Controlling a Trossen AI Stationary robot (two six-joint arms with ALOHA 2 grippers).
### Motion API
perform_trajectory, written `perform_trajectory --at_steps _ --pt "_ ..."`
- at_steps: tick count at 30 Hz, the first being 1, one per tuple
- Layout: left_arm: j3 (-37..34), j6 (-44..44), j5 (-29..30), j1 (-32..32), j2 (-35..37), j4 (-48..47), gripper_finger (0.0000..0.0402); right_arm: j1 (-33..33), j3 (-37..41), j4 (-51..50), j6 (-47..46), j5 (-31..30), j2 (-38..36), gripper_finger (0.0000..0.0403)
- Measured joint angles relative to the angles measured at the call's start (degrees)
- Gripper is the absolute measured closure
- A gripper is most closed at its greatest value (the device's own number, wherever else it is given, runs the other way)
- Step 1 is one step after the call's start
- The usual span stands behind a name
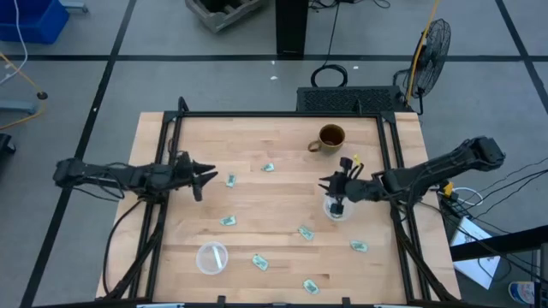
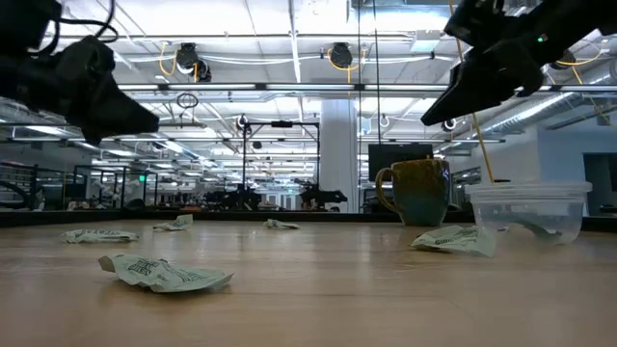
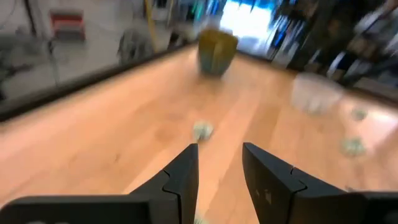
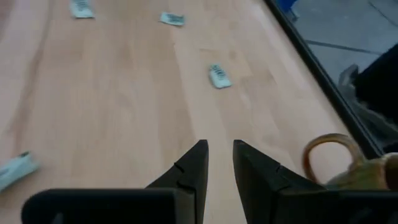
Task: Pick and place Stevia / Truvia into bins
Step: Put the stevia packet into the bottom transparent container
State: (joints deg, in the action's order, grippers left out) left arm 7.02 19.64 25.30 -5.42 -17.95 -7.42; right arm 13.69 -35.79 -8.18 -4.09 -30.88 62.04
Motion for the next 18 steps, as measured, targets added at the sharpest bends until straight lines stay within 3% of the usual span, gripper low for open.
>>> perform_trajectory --at_steps 3,8,13,18 --pt "6.5 0.4 -0.4 0.8 -7.9 -7.0 0.0273 -3.5 0.0 1.2 0.5 4.7 0.0 0.0332" --pt "18.9 -6.2 -2.9 2.7 -21.5 -16.9 0.0273 -7.4 0.0 2.8 0.3 11.4 0.0 0.0332" --pt "26.6 -10.6 -6.4 5.5 -34.0 -21.2 0.0273 -8.6 0.0 3.8 0.3 11.6 0.0 0.0332" --pt "29.0 -12.3 -11.2 8.9 -45.2 -21.4 0.0273 -8.8 0.0 3.7 0.5 11.6 0.0 0.0332"
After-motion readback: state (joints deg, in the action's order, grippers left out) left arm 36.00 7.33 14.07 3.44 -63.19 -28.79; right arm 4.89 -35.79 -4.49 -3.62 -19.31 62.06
